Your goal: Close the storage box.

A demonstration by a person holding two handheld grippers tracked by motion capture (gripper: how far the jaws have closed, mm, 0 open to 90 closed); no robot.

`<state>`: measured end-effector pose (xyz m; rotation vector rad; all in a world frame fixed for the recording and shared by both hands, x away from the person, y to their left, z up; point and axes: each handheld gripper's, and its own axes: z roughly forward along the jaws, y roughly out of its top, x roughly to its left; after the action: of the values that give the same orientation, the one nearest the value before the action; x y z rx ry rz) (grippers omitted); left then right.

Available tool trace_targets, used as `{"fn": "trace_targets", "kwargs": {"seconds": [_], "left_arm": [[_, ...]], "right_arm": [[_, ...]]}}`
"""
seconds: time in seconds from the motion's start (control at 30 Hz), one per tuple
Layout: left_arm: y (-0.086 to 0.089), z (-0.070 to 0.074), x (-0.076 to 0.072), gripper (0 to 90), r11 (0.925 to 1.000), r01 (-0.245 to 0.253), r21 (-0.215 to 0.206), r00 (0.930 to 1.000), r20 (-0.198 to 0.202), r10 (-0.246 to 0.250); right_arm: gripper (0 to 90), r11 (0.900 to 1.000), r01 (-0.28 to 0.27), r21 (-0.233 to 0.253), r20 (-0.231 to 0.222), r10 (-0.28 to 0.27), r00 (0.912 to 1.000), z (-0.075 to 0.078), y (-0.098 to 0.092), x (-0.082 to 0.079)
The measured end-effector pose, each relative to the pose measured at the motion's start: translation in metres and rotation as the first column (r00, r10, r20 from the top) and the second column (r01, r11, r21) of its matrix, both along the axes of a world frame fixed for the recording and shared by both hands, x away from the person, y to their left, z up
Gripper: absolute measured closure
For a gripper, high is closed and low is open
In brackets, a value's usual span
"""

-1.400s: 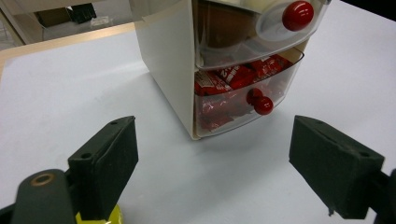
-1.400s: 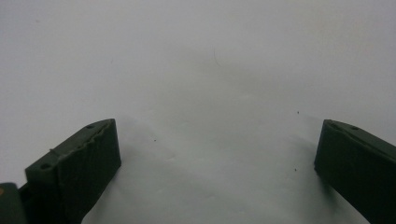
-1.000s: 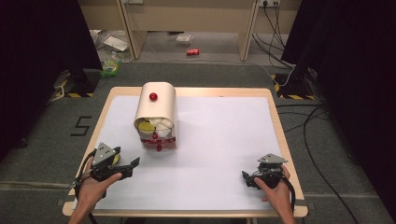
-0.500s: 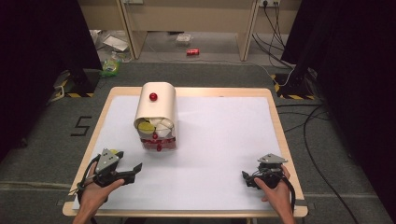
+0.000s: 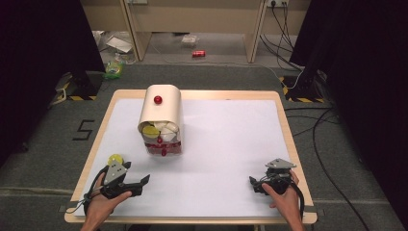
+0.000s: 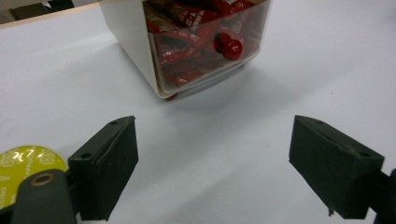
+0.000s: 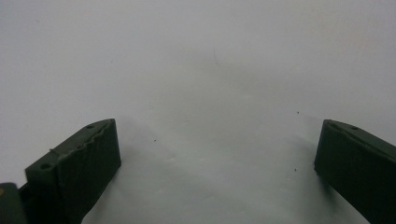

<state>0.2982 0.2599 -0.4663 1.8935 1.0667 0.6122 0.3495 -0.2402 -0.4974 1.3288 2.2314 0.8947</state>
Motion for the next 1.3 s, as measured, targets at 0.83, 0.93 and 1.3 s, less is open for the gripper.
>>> {"fn": "trace_targets", "kwargs": {"seconds": [0.83, 0.93, 1.3], "left_arm": [[-0.015, -0.026, -0.019, 15.4, 0.9977, 0.056, 0.038, 0.9983, -0.020, -0.055], [-0.015, -0.029, -0.021, 15.4, 0.9979, 0.053, 0.038, 0.9985, -0.017, -0.053], [-0.014, -0.037, -0.033, 15.3, 0.9981, 0.044, 0.044, 0.9990, -0.009, -0.044]], "right_arm": [[0.6, 1.000, 0.000, 0.000, 0.000, 0.000, 1.0000, 0.000, 0.000, 0.000], [0.7, 1.000, 0.000, 0.001, 0.000, 0.000, 1.0000, 0.000, 0.000, 0.000], [0.6, 1.000, 0.000, 0.000, 0.000, 0.000, 1.0000, 0.000, 0.000, 0.000]]}}
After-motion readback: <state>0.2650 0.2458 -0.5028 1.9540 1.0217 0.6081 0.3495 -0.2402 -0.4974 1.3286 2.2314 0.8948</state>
